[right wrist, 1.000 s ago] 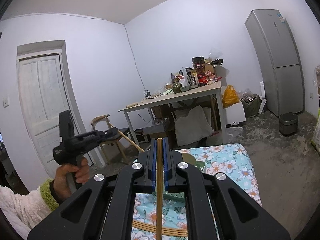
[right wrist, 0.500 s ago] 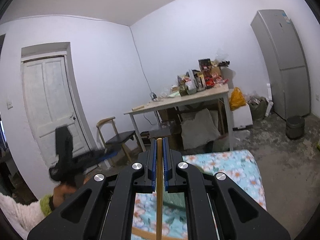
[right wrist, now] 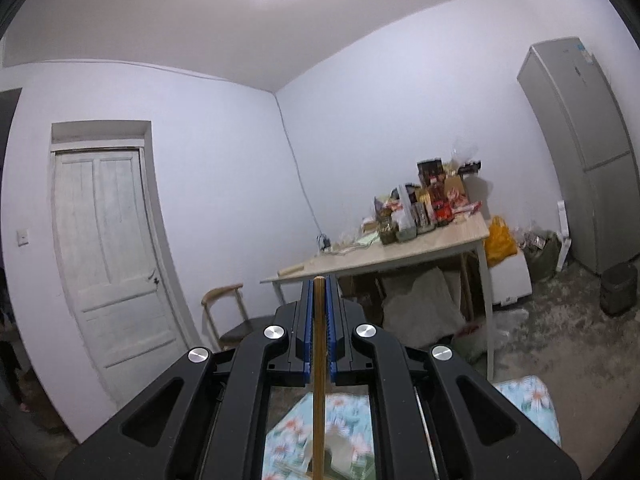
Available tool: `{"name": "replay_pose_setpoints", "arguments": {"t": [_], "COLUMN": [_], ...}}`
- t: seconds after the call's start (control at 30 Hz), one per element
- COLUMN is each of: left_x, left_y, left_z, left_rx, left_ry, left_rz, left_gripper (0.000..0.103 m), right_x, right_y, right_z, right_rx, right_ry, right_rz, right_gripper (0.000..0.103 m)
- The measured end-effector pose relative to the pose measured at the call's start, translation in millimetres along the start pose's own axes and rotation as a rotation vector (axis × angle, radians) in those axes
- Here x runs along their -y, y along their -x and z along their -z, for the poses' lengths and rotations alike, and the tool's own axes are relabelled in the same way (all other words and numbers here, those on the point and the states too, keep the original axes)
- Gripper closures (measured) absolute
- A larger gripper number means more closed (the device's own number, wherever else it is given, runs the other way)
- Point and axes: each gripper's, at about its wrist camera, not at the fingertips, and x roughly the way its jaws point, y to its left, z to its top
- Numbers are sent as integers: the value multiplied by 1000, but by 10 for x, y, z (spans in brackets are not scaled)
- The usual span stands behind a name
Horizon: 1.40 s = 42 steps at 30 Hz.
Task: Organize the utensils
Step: 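Drop the chopsticks into the holder with the right tool, open and withdraw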
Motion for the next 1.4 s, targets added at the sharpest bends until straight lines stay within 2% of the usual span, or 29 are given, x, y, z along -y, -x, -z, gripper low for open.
{"name": "replay_pose_setpoints", "arguments": {"t": [0.13, 0.27, 0.5, 0.67, 0.8, 0.87, 0.93, 1.0, 1.2, 1.3, 1.4], "left_x": [-213, -266, -309, -335, -350, -360, -359, -354, -319, -283, -275], "left_y": [98, 153, 230, 215, 194, 176, 170, 158, 139, 147, 128], "left_z": [124, 171, 206, 208, 211, 211, 218, 230, 250, 264, 297], "left_rx": [15, 19, 31, 29, 29, 26, 26, 22, 13, 11, -2], "left_ry": [73, 99, 101, 111, 127, 134, 138, 138, 134, 118, 116], "left_rz": [-38, -59, -76, -75, -66, -61, -58, -56, -43, -33, -18], "left_gripper": [18, 18, 18, 17, 17, 17, 17, 17, 17, 17, 17], "right_x": [-39, -27, 55, 56, 31, 52, 48, 33, -51, -82, -43], "right_y": [-291, -620, -1091, -1111, -948, -823, -608, -433, 164, 448, 656], "right_z": [-42, 92, 577, 827, 863, 819, 746, 686, 539, 627, 870], "right_rx": [26, 16, -107, -193, -220, -219, -193, -176, -164, -213, -298], "right_ry": [44, 85, 197, 242, 268, 252, 231, 219, 161, 110, 16], "right_rz": [18, 56, 135, 127, 118, 106, 92, 77, 27, 8, -12], "right_gripper": [97, 97, 97, 97, 92, 78, 57, 49, 40, 38, 37]}}
